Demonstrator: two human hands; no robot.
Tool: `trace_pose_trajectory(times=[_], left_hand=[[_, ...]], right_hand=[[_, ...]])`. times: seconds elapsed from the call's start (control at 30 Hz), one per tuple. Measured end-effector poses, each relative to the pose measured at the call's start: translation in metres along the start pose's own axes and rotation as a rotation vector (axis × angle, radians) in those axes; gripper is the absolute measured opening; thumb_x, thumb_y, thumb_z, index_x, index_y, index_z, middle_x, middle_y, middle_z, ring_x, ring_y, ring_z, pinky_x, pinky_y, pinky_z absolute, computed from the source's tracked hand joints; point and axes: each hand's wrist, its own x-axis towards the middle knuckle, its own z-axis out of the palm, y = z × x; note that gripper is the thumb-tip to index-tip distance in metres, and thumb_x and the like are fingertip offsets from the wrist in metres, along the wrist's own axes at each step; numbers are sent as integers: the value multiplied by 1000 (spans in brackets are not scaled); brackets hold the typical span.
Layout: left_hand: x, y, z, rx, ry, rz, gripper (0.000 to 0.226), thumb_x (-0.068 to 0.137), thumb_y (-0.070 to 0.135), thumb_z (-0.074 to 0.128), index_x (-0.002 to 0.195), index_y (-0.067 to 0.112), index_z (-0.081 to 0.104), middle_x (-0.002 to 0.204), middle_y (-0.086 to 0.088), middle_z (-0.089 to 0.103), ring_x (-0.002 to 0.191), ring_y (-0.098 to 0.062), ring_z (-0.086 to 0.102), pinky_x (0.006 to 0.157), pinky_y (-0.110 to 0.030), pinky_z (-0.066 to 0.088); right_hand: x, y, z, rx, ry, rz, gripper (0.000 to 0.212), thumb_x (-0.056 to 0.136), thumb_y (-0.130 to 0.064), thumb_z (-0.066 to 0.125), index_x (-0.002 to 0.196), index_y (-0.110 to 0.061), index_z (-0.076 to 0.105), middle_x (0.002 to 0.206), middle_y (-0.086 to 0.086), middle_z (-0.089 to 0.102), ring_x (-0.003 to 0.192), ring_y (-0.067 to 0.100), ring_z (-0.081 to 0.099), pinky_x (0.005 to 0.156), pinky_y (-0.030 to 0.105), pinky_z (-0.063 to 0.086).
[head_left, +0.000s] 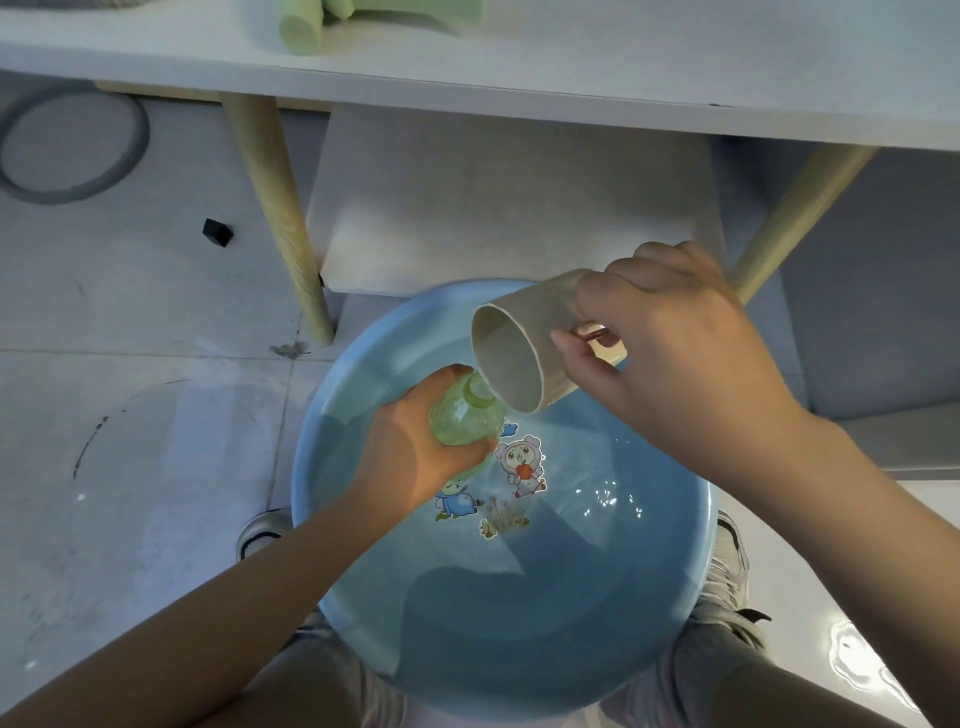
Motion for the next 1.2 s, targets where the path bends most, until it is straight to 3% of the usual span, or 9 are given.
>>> trace_pose_trajectory(times=[0.13,0.33,0.6,0.8,0.97,1.1,1.2], left_hand=[[0,-2,0,-1,-2,0,64,67,21,85,123,30,57,100,16,60,93,-2,52,75,8,31],[0,-1,0,12,6,10,63,67,22,84,122,32,57,94,27,54,87,3,51,75,8,30],[1,-1,2,35,1,6,68,68,24,84,128,29,54,104,16,56,96,0,49,78,-2,33],[2,1,2,53,8,-13,70,67,26,84,129,30,53,102,19,54,93,1,49,70,9,29],[0,4,2,28,4,-33,68,68,24,84,129,30,53,97,22,53,94,0,49,79,-5,34],[-1,3,1,25,-5,-41,68,68,21,84,127,29,53,90,31,48,94,-2,51,72,1,33],[-1,4,2,16,-18,-48,70,68,22,84,131,26,52,97,23,49,96,-1,49,79,-6,35]], right_hand=[[1,0,-1,-1,14,-28,18,74,-12,63,61,-8,51,57,2,44,66,16,28,67,29,28],[2,-2,-2,21,41,-100,16,71,-8,66,63,-8,52,74,-9,29,67,16,32,68,29,26],[1,-4,-3,-8,37,-158,18,76,-8,64,62,-9,52,59,3,47,68,20,37,69,30,28],[1,-4,-3,3,61,-207,19,79,-7,63,63,-10,51,60,4,46,70,20,34,69,32,29],[0,-3,-2,8,78,-251,20,81,-5,62,64,-10,52,61,5,46,71,20,35,69,33,30],[-1,-3,-2,12,89,-275,21,82,-5,61,63,-10,52,60,5,45,70,21,35,70,33,31],[-1,-3,-2,10,97,-284,23,82,-4,62,63,-10,52,60,5,44,69,21,35,70,33,32]])
